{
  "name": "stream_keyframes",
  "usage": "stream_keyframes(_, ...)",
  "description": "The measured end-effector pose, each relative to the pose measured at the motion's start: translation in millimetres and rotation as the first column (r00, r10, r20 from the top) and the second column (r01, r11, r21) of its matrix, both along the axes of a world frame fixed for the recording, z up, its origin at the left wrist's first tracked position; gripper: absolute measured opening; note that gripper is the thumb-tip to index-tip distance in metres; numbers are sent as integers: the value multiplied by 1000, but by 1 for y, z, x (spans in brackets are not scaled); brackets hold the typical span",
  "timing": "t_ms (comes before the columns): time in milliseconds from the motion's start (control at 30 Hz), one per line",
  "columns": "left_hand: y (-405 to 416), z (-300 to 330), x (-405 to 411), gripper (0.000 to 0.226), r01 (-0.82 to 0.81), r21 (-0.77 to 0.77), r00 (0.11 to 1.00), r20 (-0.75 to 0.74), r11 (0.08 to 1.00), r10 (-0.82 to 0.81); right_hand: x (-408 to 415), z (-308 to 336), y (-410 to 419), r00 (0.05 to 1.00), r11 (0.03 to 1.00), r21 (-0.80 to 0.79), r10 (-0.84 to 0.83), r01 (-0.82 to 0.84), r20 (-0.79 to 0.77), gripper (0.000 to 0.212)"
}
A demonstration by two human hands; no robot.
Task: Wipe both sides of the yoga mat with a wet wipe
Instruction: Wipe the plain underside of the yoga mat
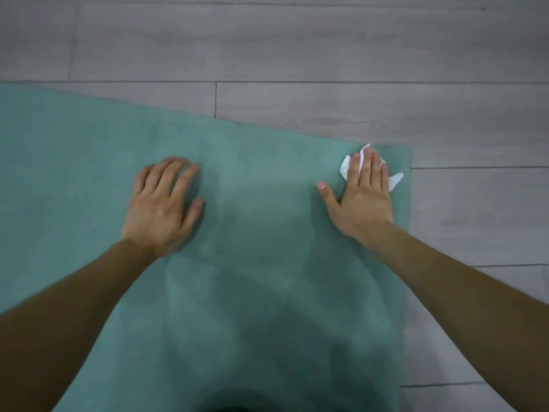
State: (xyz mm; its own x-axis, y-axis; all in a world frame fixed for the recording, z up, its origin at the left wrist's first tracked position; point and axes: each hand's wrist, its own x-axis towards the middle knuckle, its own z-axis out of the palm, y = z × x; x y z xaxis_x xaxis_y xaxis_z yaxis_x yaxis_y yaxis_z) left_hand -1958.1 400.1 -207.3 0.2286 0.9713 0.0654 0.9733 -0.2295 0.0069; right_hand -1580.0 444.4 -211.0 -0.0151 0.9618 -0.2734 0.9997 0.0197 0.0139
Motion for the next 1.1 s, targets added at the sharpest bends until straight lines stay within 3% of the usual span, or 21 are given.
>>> stream_keyframes(67,20,-8,-17,63,80,-41,996,-24,996,-81,-55,-3,9,994,998,64,31,-25,-104,104)
stream_keyframes(200,27,-27,-30,56,126,47,983,131,991,-131,-170,-12,23,924,950,161,300,-267,-237,90)
stream_keyframes(333,25,-27,-33,56,120,39,971,204,992,-126,-173,-9,22,912,933,132,355,-334,-205,78)
stream_keyframes(400,27,-27,-34,57,119,14,966,230,993,-119,-124,-4,12,962,971,88,232,-221,-142,78)
stream_keyframes(467,26,-27,-32,58,114,2,963,246,993,-111,-60,4,-7,999,998,51,-17,19,-44,82)
stream_keyframes(533,29,-28,-33,58,120,-9,962,247,993,-114,-24,13,-23,970,970,-14,-242,243,28,87)
stream_keyframes(600,29,-29,-34,57,114,-10,961,255,993,-108,-44,12,-22,913,913,-23,-407,407,-9,91)
stream_keyframes(667,27,-29,-33,57,117,-11,957,268,993,-109,-98,5,-5,883,886,39,-456,463,-114,93)
stream_keyframes(733,28,-30,-34,57,128,-18,953,279,992,-118,-156,-1,20,930,939,70,-321,337,-178,88)
stream_keyframes(833,28,-29,-38,58,131,-51,959,258,990,-114,-219,4,53,973,999,43,13,-3,-229,81)
stream_keyframes(933,27,-29,-37,58,127,-44,960,257,991,-112,-197,3,56,952,975,65,222,-213,-210,74)
stream_keyframes(1000,28,-31,-36,57,125,-32,957,269,992,-112,-137,-1,41,984,992,95,92,-78,-154,72)
stream_keyframes(1100,28,-31,-34,58,128,-33,955,273,991,-114,-52,2,11,933,924,124,-360,361,-31,76)
